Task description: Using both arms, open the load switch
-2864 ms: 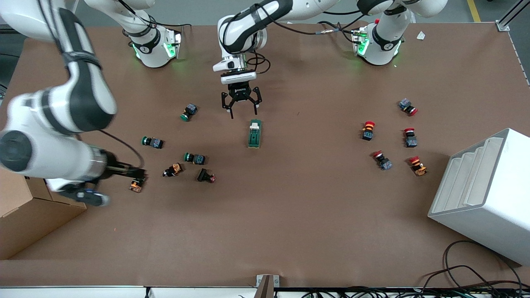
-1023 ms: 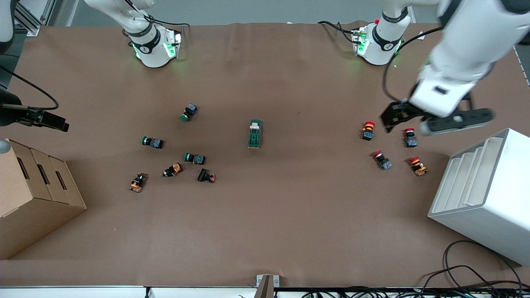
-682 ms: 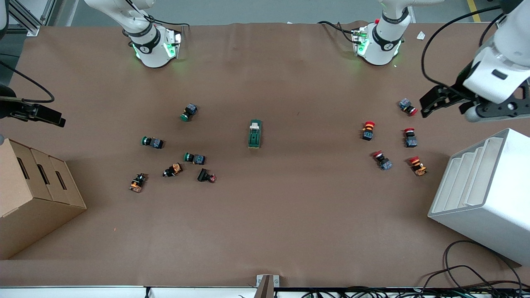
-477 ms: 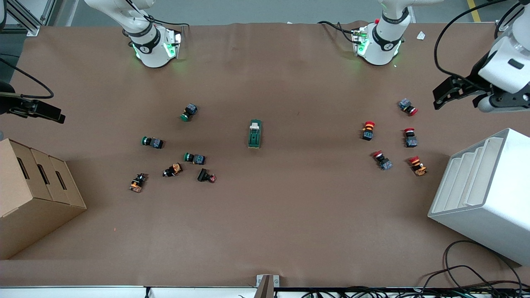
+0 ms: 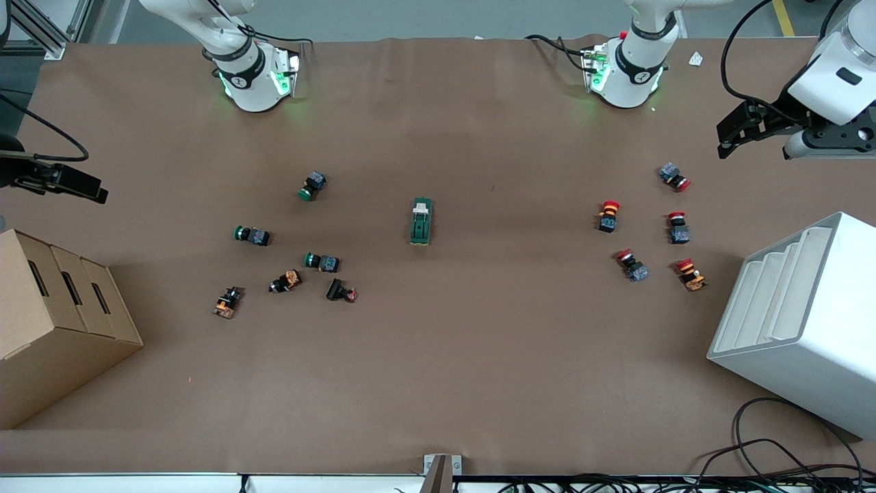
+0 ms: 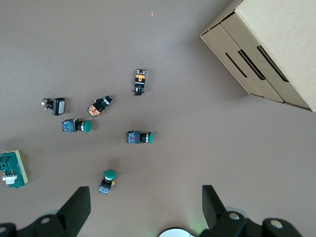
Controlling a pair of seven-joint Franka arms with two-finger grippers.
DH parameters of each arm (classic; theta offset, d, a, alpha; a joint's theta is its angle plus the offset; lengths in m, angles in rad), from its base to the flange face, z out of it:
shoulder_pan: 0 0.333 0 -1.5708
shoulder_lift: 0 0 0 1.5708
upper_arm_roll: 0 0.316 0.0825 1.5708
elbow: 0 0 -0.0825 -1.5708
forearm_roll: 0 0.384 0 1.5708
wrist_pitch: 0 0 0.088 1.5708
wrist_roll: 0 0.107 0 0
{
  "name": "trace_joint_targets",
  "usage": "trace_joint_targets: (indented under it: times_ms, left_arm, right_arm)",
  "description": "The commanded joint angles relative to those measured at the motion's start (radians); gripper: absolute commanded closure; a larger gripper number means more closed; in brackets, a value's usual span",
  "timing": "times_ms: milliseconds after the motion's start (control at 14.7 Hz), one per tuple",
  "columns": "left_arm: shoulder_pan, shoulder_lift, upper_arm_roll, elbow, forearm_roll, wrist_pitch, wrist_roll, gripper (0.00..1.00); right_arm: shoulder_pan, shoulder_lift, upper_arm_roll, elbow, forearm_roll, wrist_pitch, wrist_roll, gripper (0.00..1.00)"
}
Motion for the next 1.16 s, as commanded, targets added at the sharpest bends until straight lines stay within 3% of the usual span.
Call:
trace_joint_targets:
  times_ms: [0, 614, 1091]
  left_arm:
    - [0.008, -0.019, -0.001, -0.014, -0.021, -0.005, 0.088, 0.0]
    - [0.011, 0.013, 0.011, 0.021, -0.05, -0.028, 0.105, 0.0]
    - [0.009, 0.015, 0.011, 0.021, -0.042, -0.028, 0.061, 0.0]
  right_arm:
    - [0.018, -0.023, 0.002, -0.014, 0.011, -0.01, -0.001, 0.0]
    - [0.007, -0.065, -0.008, -0.027, 0.027, -0.059, -0.008, 0.0]
    - [-0.006, -0.223, -0.008, -0.194, 0.028, -0.022, -0.008, 0.0]
